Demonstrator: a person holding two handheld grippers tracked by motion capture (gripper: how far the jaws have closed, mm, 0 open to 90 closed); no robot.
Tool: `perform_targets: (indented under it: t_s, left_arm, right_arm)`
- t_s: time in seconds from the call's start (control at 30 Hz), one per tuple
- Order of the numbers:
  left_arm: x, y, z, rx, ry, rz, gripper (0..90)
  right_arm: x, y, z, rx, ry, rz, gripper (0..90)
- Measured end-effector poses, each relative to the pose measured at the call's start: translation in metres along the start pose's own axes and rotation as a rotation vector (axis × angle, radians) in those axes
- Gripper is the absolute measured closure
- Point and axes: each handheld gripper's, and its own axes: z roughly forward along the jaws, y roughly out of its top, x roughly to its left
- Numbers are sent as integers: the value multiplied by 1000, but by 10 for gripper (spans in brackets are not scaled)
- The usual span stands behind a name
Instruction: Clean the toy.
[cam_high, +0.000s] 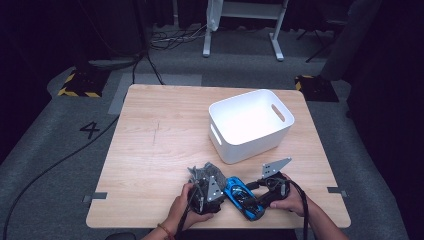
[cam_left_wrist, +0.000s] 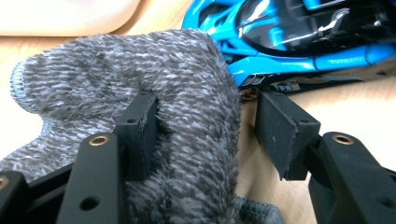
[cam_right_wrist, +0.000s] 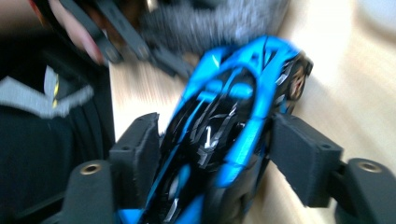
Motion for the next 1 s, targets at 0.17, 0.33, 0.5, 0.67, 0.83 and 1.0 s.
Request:
perform_targets:
  t_s: [0.17, 0.33, 0.5, 0.67, 0.83, 1.0]
  left_arm:
    - [4, 10, 11, 4, 48, -22, 422]
    - [8, 16, 18, 8, 34, -38, 397]
    - [12, 13, 14, -17, -19, -53, 356]
    - [14, 12, 10, -24, -80, -51, 284]
    - [12, 12, 6, -30, -117, -42, 235]
    - [12, 10, 3, -30, -164, -33, 183]
  right_arm:
    - [5, 8, -13, -79, -44, -43, 420]
    - [3, 3, -1, -76, 16, -39, 507]
    - [5, 3, -7, -75, -112, -63, 341]
    - [17, -8, -17, -17, -205, -80, 228]
    - [37, -22, -18, -22, -279, -49, 171]
    - [49, -26, -1, -1, -345, -23, 165]
